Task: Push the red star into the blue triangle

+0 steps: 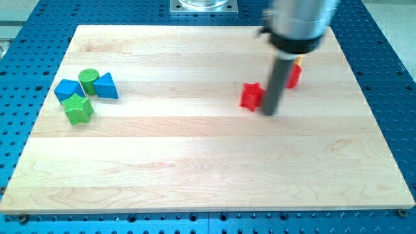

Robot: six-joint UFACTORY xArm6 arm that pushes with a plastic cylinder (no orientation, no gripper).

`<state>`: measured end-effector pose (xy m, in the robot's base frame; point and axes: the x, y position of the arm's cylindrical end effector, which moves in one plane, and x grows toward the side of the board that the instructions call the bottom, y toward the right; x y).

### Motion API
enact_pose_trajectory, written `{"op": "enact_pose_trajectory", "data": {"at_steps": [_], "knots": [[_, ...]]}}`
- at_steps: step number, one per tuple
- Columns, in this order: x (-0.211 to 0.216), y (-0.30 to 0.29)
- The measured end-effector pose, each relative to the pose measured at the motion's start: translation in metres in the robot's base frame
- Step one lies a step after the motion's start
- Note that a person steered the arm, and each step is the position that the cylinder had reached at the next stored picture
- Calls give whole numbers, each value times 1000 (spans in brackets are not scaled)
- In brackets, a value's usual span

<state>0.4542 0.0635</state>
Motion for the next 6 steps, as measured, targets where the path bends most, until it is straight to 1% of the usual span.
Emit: {"op": "enact_pose_trajectory", "data": {"at_steps": [1, 2, 3, 4, 5, 6], "knots": [[7, -68], [15, 13], [-19, 13], [-26, -37], [-4, -49], [-21, -10]]}}
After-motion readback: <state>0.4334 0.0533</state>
